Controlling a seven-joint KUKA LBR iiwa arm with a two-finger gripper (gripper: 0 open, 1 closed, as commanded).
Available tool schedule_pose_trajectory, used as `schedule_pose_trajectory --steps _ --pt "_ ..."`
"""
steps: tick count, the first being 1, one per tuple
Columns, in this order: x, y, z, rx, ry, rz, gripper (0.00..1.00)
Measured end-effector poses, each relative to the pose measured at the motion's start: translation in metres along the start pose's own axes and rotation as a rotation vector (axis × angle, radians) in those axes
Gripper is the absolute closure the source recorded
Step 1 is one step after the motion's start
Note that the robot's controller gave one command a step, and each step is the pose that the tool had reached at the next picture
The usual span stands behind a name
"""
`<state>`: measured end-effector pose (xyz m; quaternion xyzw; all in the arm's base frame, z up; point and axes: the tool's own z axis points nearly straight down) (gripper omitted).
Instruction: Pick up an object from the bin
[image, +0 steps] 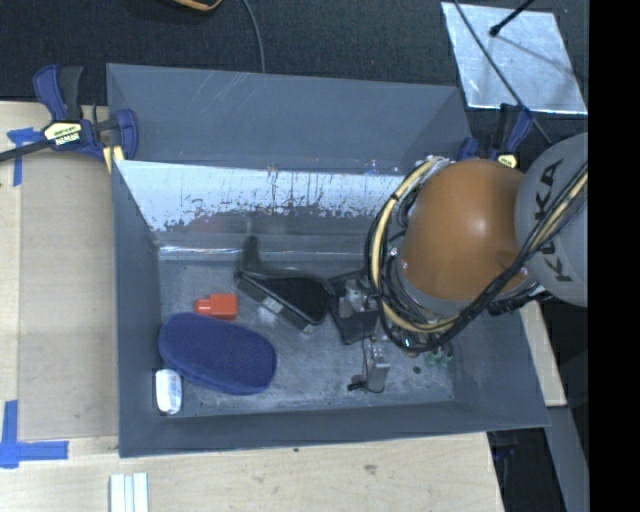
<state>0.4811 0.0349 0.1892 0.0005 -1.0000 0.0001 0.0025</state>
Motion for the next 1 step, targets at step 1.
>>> schedule_pose_trajectory --steps 1 --pt "-0.0584 -0.0241 0.0184 0.001 -0.011 0.040 0.00"
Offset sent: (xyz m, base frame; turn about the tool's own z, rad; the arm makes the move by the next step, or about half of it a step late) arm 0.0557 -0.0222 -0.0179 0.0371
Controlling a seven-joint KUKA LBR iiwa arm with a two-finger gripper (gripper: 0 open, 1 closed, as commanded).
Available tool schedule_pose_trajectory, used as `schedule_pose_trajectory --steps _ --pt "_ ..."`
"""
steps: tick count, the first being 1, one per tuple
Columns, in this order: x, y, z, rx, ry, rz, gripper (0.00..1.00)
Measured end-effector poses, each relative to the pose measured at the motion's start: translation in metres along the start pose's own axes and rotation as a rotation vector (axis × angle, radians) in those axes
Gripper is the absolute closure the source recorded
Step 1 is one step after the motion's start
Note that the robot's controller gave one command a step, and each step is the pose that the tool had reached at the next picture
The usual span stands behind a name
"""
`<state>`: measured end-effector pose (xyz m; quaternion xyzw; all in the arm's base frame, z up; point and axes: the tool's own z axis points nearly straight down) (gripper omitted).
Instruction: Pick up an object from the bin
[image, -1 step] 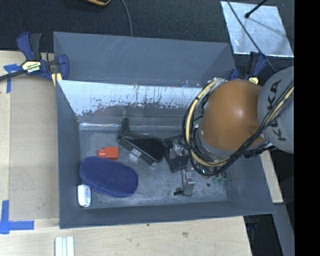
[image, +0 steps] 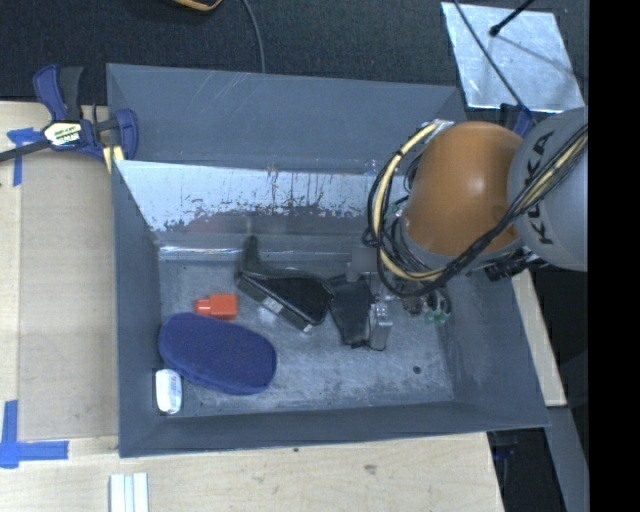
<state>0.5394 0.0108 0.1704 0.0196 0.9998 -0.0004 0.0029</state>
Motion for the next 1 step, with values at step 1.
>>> schedule_pose_trajectory --steps 1 --pt "-0.0430 -0.0038 0.0959 -0.001 0.005 -0.043 0.00"
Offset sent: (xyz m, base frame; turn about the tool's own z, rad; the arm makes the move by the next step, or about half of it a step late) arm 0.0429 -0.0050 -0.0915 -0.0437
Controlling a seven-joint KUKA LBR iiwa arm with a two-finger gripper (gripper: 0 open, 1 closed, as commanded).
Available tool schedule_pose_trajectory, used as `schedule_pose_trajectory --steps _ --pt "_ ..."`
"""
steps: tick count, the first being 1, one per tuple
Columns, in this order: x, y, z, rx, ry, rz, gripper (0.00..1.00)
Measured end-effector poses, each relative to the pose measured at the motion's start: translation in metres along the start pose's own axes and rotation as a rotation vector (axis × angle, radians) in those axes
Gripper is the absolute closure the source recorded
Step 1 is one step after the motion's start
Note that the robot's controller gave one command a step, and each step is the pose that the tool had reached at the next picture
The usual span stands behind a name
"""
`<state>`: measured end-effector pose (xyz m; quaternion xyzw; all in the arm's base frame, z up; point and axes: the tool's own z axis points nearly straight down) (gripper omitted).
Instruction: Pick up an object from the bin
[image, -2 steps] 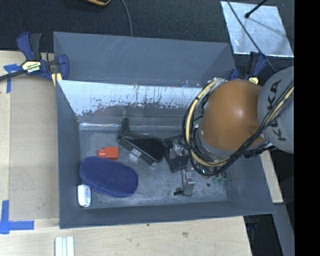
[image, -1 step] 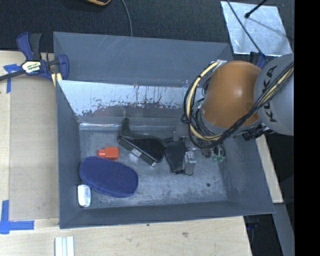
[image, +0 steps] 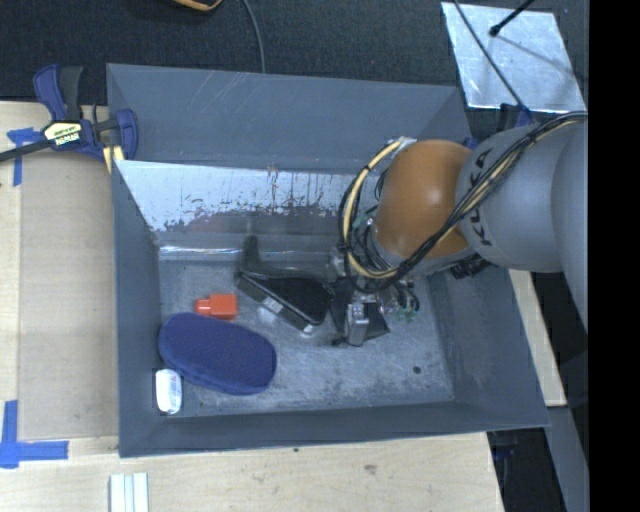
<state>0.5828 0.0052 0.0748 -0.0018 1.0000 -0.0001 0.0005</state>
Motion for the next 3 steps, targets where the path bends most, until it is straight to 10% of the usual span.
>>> schedule_pose_trajectory --steps 1,2,3 --pt "-0.002 0.000 -0.006 0.001 -0.007 0.002 1.00" --pt "0.075 -0.003 -0.088 0.000 -0.003 0.004 1.00" --pt "0.067 -0.015 -0.147 0.001 -0.010 -0.017 1.00"
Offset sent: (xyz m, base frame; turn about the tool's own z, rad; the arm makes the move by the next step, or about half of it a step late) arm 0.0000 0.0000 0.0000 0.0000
